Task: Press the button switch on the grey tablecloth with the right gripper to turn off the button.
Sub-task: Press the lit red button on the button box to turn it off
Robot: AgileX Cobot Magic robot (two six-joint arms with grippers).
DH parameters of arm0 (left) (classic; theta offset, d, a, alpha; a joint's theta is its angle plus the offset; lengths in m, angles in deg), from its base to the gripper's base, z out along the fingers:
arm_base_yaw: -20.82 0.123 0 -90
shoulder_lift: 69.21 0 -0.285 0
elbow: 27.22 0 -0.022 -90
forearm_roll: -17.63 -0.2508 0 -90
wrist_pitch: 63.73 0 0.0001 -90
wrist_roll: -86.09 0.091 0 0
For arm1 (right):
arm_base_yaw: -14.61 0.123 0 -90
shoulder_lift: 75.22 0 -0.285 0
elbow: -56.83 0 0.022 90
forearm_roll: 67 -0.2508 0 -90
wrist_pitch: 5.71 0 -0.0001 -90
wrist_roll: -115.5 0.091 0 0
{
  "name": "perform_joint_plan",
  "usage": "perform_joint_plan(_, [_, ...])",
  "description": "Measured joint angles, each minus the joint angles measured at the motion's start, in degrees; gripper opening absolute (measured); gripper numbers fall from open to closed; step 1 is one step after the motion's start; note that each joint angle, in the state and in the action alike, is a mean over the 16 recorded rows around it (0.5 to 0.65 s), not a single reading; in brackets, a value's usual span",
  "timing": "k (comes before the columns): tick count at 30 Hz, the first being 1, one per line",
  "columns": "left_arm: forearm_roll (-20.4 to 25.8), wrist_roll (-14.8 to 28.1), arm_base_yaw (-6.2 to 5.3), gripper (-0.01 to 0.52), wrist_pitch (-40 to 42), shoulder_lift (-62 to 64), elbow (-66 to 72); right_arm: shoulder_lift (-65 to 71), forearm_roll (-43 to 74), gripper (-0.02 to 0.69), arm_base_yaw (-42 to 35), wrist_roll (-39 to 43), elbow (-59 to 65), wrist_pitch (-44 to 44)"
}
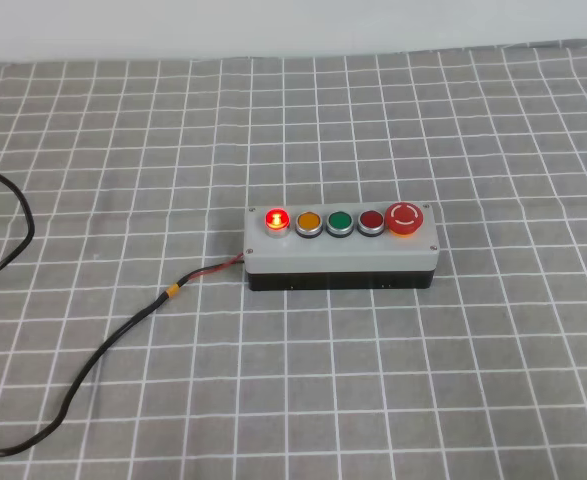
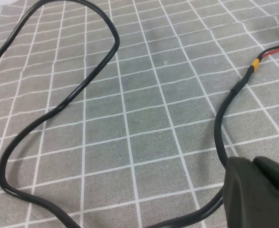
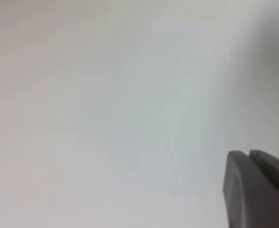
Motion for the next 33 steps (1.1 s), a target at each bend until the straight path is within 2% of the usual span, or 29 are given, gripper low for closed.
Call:
perform_joint_plan(5, [0.0, 0.0, 0.0, -0.003, 0.0, 0.0, 0.0, -0.12, -0.04, -0.016, 0.0, 0.0, -3.97, -5.75])
perform_joint_plan(10, [-0.05, 0.0, 0.0, -0.003, 0.0, 0.0, 0.0, 0.12, -0.54, -0.016, 0.0, 0.03, -11.56, -1.46])
perform_joint_plan(18, [-0.38, 0.0, 0.0, -0.003, 0.0, 0.0, 0.0, 5.9, -3.93, -0.016, 0.0, 0.09, -29.0, 21.53])
perform_joint_plan(27, [-0.73, 0.0, 0.0, -0.003, 0.0, 0.0, 0.0, 22.29, -9.58, -0.016, 0.0, -0.04, -44.56, 51.7])
perform_joint_plan(33, [-0.78, 0.0, 0.0, -0.003, 0.0, 0.0, 0.0, 33.17, -11.71, -0.016, 0.0, -0.22, -48.65, 63.67])
